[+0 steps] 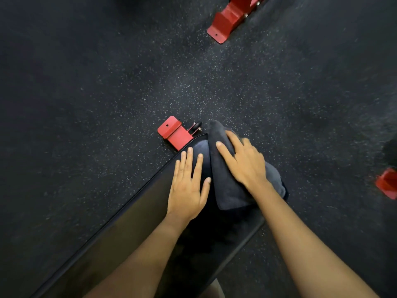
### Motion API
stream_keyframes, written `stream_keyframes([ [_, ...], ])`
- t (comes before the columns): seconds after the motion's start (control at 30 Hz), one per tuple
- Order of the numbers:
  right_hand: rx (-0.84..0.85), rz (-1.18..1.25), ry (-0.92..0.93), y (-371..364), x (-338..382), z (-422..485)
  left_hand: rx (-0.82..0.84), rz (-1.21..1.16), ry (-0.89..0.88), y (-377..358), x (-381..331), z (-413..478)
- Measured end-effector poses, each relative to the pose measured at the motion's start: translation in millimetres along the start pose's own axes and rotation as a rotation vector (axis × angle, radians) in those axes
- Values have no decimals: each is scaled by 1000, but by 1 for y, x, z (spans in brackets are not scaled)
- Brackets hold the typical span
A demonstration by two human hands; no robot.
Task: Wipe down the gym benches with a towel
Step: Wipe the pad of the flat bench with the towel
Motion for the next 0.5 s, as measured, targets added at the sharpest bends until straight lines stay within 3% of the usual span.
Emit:
stream_keyframes([
  [0.23, 11, -14, -209, 3, -23, -45, 9, -14, 13, 2, -2, 0],
  [0.5, 2, -31, -1, 0, -9, -11, 55, -13, -41, 1, -4, -6],
])
Point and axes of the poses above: each hand's wrist, its own z-axis towards the middle knuckle, its own y-axis out of the back of the hand, x = y × z, the point moved 2 cm from there along z, towards the middle knuckle, and after that the axes turned 15 degrees about y, right-handed, at the moved point
